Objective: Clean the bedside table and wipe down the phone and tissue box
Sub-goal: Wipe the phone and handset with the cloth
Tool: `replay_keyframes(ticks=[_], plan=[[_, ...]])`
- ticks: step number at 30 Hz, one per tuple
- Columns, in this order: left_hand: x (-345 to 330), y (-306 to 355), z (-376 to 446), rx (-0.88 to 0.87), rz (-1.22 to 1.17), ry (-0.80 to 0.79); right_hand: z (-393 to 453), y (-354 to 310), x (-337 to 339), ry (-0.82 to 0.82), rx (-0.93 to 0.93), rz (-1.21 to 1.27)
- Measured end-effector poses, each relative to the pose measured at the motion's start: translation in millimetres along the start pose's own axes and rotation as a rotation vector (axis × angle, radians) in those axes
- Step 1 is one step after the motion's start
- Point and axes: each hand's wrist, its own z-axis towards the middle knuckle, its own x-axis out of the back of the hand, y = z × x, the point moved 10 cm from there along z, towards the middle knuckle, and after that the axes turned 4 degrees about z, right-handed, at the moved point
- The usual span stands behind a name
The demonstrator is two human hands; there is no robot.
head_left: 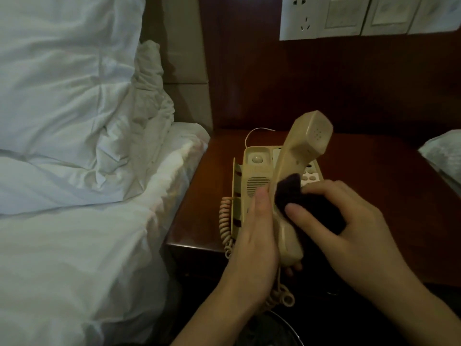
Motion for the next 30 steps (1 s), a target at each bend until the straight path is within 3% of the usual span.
replay_keyframes(ticks=[5, 10, 15, 17, 20, 21, 25, 27, 30], plan=[[-10.5, 4.7, -0.8, -0.061, 0.099, -0.033, 10.8, 18.4, 20.9, 0.249, -0.202, 0.230], [3.6, -1.3, 2.2, -0.082, 0.218, 0.025, -3.0, 23.2, -22.8, -0.086, -0.338, 0.300], [-5.4, 0.9, 0.7, -0.068, 0.136, 0.000, 15.0, 22.8, 15.9, 0.226, -0.232, 0.249], [-5.1, 6.2, 3.2, -0.076, 0.112, 0.012, 18.2, 22.1, 13.0, 0.153, -0.222, 0.287], [17.1, 16.7, 6.5, -0.099, 0.082, 0.097, 6.2, 15.3, -17.1, -0.153, -0.252, 0.325], [21.7, 19.5, 6.1, -0.101, 0.091, 0.108, 1.6, 14.5, -20.0, -0.180, -0.256, 0.315], [14.3, 16.0, 4.9, -0.032, 0.038, 0.070, -6.0, 3.1, -2.4, -0.006, -0.208, 0.495], [14.9, 12.0, 4.1, 0.020, -0.006, 0.093, -12.7, -4.5, -4.5, 0.001, -0.210, 0.593], [25.4, 0.2, 3.6, 0.091, -0.163, 0.178, -25.8, -15.7, -23.6, -0.091, -0.153, 0.284]])
